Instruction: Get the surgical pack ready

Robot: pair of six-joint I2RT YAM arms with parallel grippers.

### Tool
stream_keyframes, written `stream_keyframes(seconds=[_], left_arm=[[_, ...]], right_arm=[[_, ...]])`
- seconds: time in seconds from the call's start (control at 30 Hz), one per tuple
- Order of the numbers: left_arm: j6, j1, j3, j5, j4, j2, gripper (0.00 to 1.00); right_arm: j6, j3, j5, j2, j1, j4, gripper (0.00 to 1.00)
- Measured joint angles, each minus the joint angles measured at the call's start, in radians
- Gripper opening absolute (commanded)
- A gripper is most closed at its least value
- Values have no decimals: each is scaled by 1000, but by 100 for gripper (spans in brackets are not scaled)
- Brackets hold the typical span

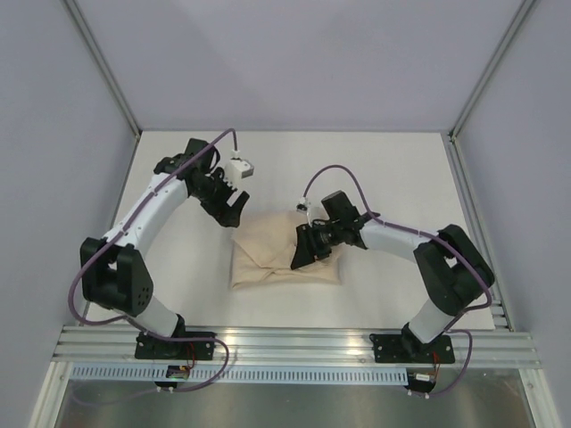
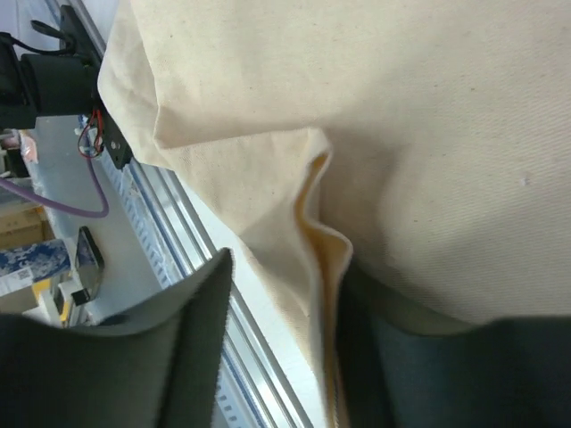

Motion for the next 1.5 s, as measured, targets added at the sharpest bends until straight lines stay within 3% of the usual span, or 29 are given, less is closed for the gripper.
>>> stream_keyframes(seconds=[0.1,0.23,0.33,0.4,0.5,0.6,0.83,0.9,0.93,0.97,1.0,1.03,1.07,1.1,1.4,1.5], left_arm=[[-79,0,69,-24,18,133,77],[-138,2,59,-29,27,265,77],[-161,4,13,-26,23,269,74],[-171,4,0,-21,23,261,66],[-171,4,-10,-3,24,248,58],[-170,4,-26,9,23,235,57],[-169,4,-70,39,24,219,59],[-170,4,-86,50,23,218,51],[-170,4,-92,55,23,218,46],[-169,4,-97,60,23,218,35],[-172,4,-100,64,23,218,29],[-169,4,-100,67,22,217,22],[-167,4,-100,68,22,217,7],[-170,3,-100,72,19,217,0],[-159,2,-76,73,-5,206,0],[-151,1,-35,64,-25,204,0]], right_arm=[[-8,-2,58,-44,38,-2,68],[-8,-18,154,-154,97,-31,73],[-2,-37,203,-279,110,-56,76],[-2,-46,232,-370,109,-74,79],[2,-45,294,-468,108,-114,93],[29,-42,401,-491,87,-166,94],[147,-64,497,-320,-222,-190,85],[164,-77,478,-263,-249,-176,75],[171,-82,459,-238,-248,-163,67],[177,-86,438,-219,-245,-150,46],[179,-89,422,-205,-244,-137,35],[190,-93,404,-198,-242,-124,14],[201,-98,381,-195,-239,-105,5],[213,-100,365,-195,-237,-93,1],[228,-110,366,-232,-237,-132,2],[223,-87,364,-232,-235,-179,15]])
